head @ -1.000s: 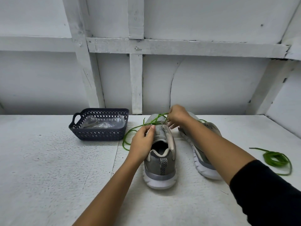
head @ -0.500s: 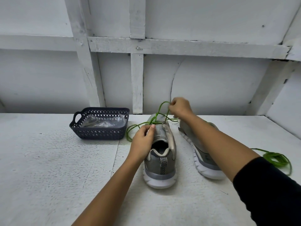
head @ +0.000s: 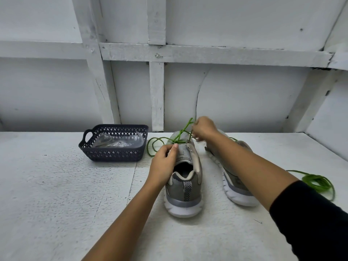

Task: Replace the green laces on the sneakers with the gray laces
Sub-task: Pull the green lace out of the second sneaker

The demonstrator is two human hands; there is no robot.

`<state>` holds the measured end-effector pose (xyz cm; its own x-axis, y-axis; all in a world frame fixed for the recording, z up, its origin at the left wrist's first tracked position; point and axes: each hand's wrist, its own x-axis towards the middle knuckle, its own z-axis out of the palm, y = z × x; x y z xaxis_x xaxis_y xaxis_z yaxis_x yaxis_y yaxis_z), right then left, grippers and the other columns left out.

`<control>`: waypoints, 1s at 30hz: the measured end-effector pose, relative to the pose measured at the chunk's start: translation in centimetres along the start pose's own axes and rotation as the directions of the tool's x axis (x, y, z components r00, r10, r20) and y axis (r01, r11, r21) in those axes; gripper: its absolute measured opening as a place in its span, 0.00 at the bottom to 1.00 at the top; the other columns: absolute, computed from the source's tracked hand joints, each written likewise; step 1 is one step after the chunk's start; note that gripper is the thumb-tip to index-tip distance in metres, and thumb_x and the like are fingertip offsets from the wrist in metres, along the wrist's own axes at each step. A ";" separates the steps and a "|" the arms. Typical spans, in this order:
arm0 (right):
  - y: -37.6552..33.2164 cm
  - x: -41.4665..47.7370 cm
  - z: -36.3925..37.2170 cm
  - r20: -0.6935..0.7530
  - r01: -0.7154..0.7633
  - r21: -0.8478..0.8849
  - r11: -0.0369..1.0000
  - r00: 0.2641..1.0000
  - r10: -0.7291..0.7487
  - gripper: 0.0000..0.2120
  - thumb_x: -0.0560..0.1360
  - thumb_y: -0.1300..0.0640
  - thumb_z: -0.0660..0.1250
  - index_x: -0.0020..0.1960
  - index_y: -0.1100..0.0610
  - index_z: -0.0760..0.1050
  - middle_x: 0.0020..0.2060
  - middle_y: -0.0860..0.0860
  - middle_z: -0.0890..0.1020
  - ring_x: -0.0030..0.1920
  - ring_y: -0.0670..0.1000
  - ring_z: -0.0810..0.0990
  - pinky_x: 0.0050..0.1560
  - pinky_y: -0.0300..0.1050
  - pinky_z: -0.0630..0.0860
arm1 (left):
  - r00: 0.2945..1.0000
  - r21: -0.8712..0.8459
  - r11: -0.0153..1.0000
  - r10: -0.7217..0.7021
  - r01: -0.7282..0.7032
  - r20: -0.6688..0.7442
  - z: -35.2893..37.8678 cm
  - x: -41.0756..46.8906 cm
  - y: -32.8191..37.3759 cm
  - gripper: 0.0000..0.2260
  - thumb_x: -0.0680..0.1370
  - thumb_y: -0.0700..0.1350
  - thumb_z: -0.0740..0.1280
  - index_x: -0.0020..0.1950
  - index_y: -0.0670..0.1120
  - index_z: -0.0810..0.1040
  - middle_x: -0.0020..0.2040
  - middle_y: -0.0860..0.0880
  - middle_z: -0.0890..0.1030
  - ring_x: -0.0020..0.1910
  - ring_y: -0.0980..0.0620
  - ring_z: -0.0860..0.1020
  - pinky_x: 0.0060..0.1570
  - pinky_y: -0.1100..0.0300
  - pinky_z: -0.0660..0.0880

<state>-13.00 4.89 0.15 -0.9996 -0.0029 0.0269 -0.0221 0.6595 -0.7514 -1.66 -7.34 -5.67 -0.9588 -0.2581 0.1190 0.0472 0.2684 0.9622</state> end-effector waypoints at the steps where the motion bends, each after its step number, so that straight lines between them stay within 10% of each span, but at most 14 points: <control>1: -0.5 0.4 -0.9 -0.068 0.001 0.109 0.994 0.998 0.007 0.08 0.78 0.66 0.58 0.40 0.63 0.70 0.38 0.61 0.79 0.34 0.56 0.78 0.38 0.53 0.79 | 1.000 -0.002 1.000 0.000 0.000 0.003 0.0 0.0 0.0 0.12 0.80 0.53 0.60 0.57 0.48 0.77 0.49 0.55 0.78 0.51 0.57 0.75 0.45 0.65 0.67; 4: -2.0 1.4 -3.4 -0.270 0.056 0.324 0.944 0.962 0.036 0.07 0.81 0.60 0.53 0.53 0.62 0.68 0.41 0.60 0.78 0.31 0.53 0.77 0.35 0.50 0.79 | 1.000 -0.015 1.000 -0.001 0.001 0.004 0.0 0.1 -0.2 0.13 0.80 0.53 0.60 0.57 0.48 0.77 0.51 0.54 0.79 0.53 0.56 0.76 0.49 0.63 0.67; 7: -1.7 1.2 -3.1 -0.169 -0.049 0.392 0.919 0.978 0.124 0.13 0.82 0.54 0.54 0.47 0.63 0.70 0.33 0.57 0.75 0.28 0.53 0.76 0.30 0.48 0.77 | 1.000 -0.022 1.000 -0.012 0.012 0.003 0.0 0.2 -0.3 0.12 0.79 0.54 0.61 0.56 0.49 0.77 0.52 0.53 0.79 0.53 0.55 0.76 0.50 0.62 0.67; 11: 1.6 -0.1 0.6 0.108 -0.122 0.049 0.991 0.987 0.116 0.12 0.77 0.56 0.65 0.37 0.62 0.72 0.33 0.58 0.76 0.30 0.54 0.74 0.30 0.43 0.73 | 1.000 -0.026 1.000 -0.007 0.007 0.003 0.1 0.2 -0.3 0.10 0.79 0.54 0.61 0.53 0.50 0.77 0.50 0.54 0.79 0.52 0.55 0.76 0.49 0.62 0.67; 14: 2.4 0.3 2.4 0.043 0.020 -0.225 0.974 0.999 -0.010 0.09 0.74 0.60 0.66 0.45 0.67 0.79 0.44 0.63 0.82 0.39 0.54 0.74 0.42 0.47 0.75 | 1.000 -0.032 0.999 -0.003 0.003 0.005 0.2 0.2 -0.3 0.09 0.79 0.54 0.61 0.52 0.51 0.77 0.50 0.54 0.79 0.52 0.56 0.76 0.48 0.62 0.67; 19: -0.3 0.9 -0.9 -0.142 -0.026 0.171 0.985 0.988 0.051 0.09 0.80 0.63 0.53 0.48 0.64 0.70 0.37 0.60 0.79 0.24 0.53 0.78 0.20 0.42 0.76 | 1.000 -0.029 1.000 -0.005 0.005 0.006 0.1 0.2 -0.3 0.11 0.79 0.54 0.61 0.54 0.50 0.77 0.51 0.55 0.79 0.53 0.56 0.75 0.49 0.63 0.67; 23: -2.0 1.5 -4.4 -0.373 0.090 0.422 0.902 0.924 0.083 0.06 0.82 0.60 0.49 0.52 0.60 0.63 0.40 0.54 0.73 0.34 0.55 0.77 0.27 0.46 0.78 | 1.000 -0.008 1.000 -0.001 0.001 0.002 0.1 0.0 -0.2 0.12 0.80 0.54 0.60 0.56 0.49 0.77 0.51 0.54 0.79 0.53 0.56 0.75 0.49 0.62 0.67; 30: 1.9 0.1 1.4 0.085 -0.137 0.001 0.991 0.987 0.137 0.12 0.77 0.56 0.64 0.37 0.61 0.70 0.33 0.58 0.76 0.33 0.56 0.78 0.31 0.44 0.75 | 1.000 -0.037 0.999 0.004 -0.004 -0.004 0.2 0.2 -0.3 0.08 0.79 0.53 0.62 0.51 0.51 0.77 0.50 0.54 0.80 0.52 0.56 0.76 0.49 0.62 0.67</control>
<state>-13.21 5.12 -2.24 -0.9910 0.0237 -0.1319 0.1152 0.6529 -0.7487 -1.95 -7.30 -6.02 -0.9575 -0.2605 0.1239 0.0616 0.2350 0.9701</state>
